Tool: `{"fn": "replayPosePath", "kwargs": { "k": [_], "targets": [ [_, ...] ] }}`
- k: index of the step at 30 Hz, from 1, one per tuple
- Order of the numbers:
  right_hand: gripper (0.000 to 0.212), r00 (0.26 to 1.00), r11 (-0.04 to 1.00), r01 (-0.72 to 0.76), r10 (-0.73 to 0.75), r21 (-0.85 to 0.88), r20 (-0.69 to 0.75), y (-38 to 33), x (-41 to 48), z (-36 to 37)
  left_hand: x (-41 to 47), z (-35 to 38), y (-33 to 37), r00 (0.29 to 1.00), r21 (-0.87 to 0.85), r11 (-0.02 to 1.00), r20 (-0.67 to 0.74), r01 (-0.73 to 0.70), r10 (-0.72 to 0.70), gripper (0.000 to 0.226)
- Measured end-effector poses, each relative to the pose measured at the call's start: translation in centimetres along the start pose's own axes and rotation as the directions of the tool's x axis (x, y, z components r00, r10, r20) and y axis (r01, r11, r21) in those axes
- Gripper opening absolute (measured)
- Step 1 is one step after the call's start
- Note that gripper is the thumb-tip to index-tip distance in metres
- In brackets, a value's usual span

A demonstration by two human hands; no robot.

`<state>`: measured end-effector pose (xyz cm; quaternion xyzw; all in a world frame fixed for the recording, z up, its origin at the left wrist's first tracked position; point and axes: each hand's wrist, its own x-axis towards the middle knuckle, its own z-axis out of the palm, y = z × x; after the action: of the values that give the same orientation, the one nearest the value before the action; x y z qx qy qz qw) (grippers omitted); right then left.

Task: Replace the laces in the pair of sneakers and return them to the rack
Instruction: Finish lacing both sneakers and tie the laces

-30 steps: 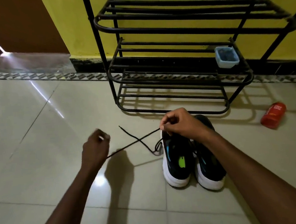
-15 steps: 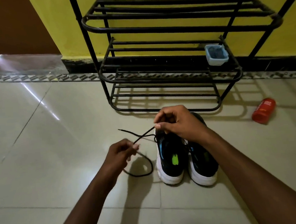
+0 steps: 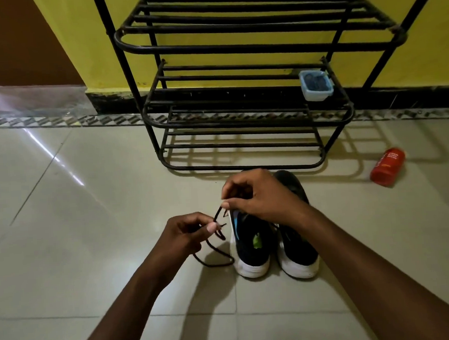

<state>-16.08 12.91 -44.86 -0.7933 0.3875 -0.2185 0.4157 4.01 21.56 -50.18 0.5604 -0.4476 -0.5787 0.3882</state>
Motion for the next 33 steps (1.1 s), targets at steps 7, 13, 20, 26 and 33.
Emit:
{"fn": "replayPosePath", "kwargs": {
  "k": [7,13,20,26,33],
  "targets": [
    [0.005,0.997,0.997,-0.055,0.058,0.054,-0.057,0.4,-0.9,-1.9,0.0,-2.5,-2.7,0.966,0.488,0.836,-0.186,0.249,-0.179,0.013],
    [0.005,1.0,1.0,-0.004,0.005,-0.028,0.026,-0.7,-1.0,0.9,0.5,1.6,0.4,0.973,-0.387,0.922,-0.218,-0.013,-0.078,0.013],
    [0.001,0.998,0.994,-0.059,0.059,-0.097,0.002,-0.1,-2.9,0.7,1.6,1.9,1.4,0.985,-0.757,0.652,-0.138,-0.034,-0.108,0.02],
    [0.006,0.986,0.991,-0.052,0.033,-0.119,-0.161,-0.1,-4.8,-1.6,0.2,5.1,1.7,0.993,0.04,0.993,-0.042,-0.113,0.114,0.029],
    [0.008,0.968,0.982,-0.092,0.049,-0.166,-0.245,0.7,-8.4,-4.6,-1.5,7.3,1.2,0.991,0.052,0.995,0.109,-0.087,0.081,0.045]
  ]
}}
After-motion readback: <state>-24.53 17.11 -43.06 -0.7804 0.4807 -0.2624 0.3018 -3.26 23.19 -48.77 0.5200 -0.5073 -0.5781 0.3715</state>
